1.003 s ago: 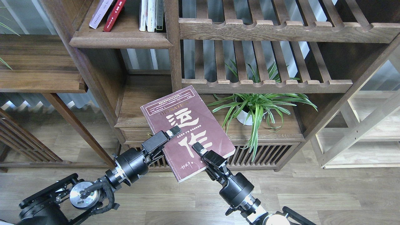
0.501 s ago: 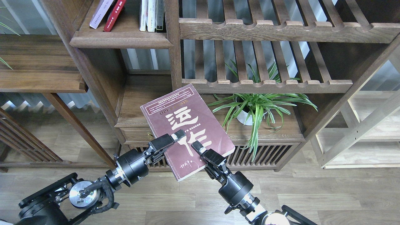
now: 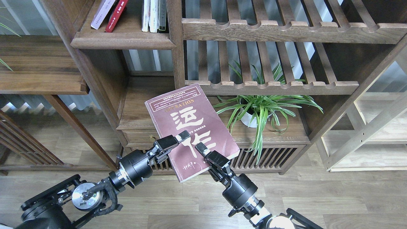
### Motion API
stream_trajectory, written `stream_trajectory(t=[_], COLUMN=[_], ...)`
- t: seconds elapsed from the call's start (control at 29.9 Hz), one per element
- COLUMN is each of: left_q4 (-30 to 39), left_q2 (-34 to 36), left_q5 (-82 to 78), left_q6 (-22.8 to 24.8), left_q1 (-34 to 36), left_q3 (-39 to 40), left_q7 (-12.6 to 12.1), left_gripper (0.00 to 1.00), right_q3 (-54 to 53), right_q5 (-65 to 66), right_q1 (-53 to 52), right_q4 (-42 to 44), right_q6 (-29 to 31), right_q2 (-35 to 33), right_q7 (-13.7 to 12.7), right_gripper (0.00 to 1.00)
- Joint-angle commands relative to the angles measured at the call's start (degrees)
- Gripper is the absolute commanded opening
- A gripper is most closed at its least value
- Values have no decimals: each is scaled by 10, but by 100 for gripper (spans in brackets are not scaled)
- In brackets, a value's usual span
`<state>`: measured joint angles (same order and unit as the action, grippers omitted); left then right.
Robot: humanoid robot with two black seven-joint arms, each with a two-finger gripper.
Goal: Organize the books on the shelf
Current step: 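Grasp the maroon book with the left gripper beside the right gripper, then carry the maroon book with the left gripper up to the upper shelf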
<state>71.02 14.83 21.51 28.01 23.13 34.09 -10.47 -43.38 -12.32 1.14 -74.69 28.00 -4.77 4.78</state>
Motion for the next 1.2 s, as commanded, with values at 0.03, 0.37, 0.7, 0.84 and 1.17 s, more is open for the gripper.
stream_trajectory(t=[0.03, 0.37, 0.7, 0.84, 1.17], left_q4=[-1, -4, 6, 18, 93], left_q2=[-1, 0, 8, 19, 111], left_q5=[0, 0, 0, -3, -108], left_q6=[0, 0, 0, 0, 0], left_q1=[0, 0, 2, 7, 27], left_q3=[1, 5, 7, 24, 76], left_q7=[0, 0, 1, 2, -1], left_gripper=[3, 4, 5, 5, 5], right_q3=[-1, -10, -42, -64, -137], right_q5=[-1, -4, -3, -2, -2], right_q1=[2, 1, 3, 8, 18], right_q4=[0, 1, 14, 27, 61], right_q6=[0, 0, 0, 0, 0], right_q2=[1, 15, 7, -21, -103], right_q7=[1, 1, 2, 2, 3], right_gripper=[6, 59, 74, 79, 91])
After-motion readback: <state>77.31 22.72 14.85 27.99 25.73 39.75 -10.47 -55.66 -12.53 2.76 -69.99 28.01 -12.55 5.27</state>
